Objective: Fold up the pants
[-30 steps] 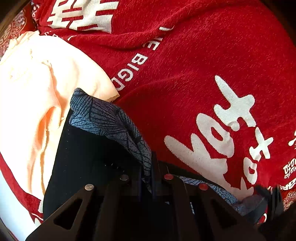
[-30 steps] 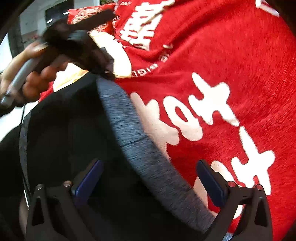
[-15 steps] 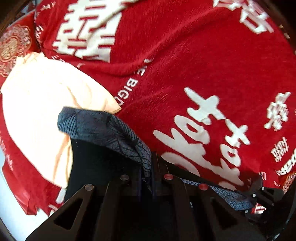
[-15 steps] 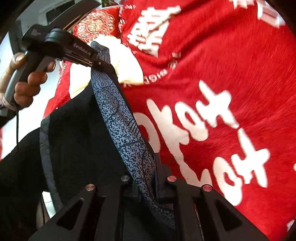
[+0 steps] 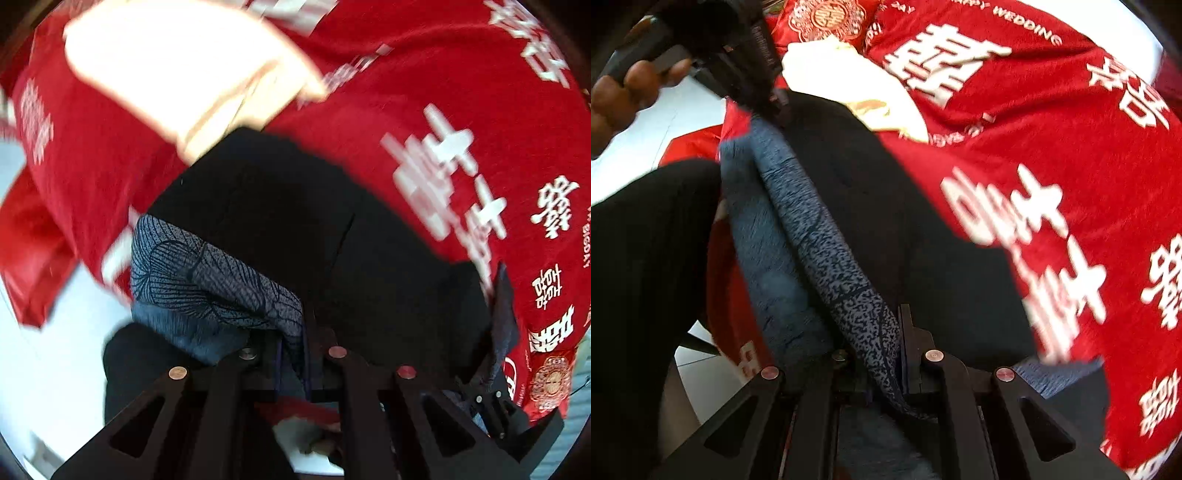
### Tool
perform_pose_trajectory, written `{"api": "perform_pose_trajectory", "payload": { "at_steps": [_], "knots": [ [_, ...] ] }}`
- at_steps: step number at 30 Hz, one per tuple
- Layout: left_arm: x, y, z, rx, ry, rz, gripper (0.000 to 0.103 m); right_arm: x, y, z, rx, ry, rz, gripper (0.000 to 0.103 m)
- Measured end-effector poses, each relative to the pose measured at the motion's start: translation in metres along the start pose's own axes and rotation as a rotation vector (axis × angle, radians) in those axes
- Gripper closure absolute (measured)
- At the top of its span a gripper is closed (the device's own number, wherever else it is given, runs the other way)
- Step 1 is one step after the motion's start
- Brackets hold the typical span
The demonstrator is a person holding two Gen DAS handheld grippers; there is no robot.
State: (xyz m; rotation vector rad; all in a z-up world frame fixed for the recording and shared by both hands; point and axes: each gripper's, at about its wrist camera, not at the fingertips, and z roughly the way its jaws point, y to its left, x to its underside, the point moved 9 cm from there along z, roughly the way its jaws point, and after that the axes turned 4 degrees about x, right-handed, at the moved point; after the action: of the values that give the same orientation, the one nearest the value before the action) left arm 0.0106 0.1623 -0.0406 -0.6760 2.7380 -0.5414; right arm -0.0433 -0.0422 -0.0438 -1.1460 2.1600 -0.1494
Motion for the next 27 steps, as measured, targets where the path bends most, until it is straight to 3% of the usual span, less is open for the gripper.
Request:
{"api": "perform_pose_trajectory", "payload": {
  "at_steps": [2, 8, 11, 14, 16, 18, 19, 22, 27],
  "knots": [
    [0.007, 0.011, 0.010, 0.012, 0.023, -0.039, 0.093, 0.012, 0.010, 0.008, -0.004, 0.026, 0.028, 0.092],
    [0.008, 0.012, 0.009, -0.001, 0.013, -0.025, 0.092, 0.011, 0.017, 0.001, 0.042, 0.013, 0.022, 0.092],
    [0.013, 0.022, 0.015, -0.016, 0.058, -0.055, 0.084, 0.016, 0.020, 0.005, 0.040, 0.044, 0.023, 0.089],
    [0.017, 0.027, 0.004, -0.042, 0.050, -0.036, 0.072, 0.022, 0.027, 0.010, 0.063, 0.046, -0.020, 0.084],
    [0.019, 0.029, -0.010, -0.098, 0.019, 0.009, 0.056, 0.022, 0.028, 0.005, 0.039, 0.056, -0.013, 0.073],
    [0.020, 0.032, -0.023, -0.150, -0.020, 0.056, 0.045, 0.021, 0.032, -0.005, -0.012, 0.045, -0.008, 0.016],
    [0.019, 0.033, -0.030, -0.170, -0.042, 0.075, 0.045, 0.019, 0.032, -0.011, -0.006, 0.020, -0.015, 0.011],
    [0.014, 0.033, -0.047, -0.162, -0.088, 0.090, 0.045, 0.015, 0.033, -0.036, -0.046, -0.042, -0.014, 0.011],
    [-0.013, 0.004, -0.055, -0.088, -0.157, 0.135, 0.045, -0.011, -0.006, -0.056, -0.107, -0.117, 0.198, 0.011]
  ]
}}
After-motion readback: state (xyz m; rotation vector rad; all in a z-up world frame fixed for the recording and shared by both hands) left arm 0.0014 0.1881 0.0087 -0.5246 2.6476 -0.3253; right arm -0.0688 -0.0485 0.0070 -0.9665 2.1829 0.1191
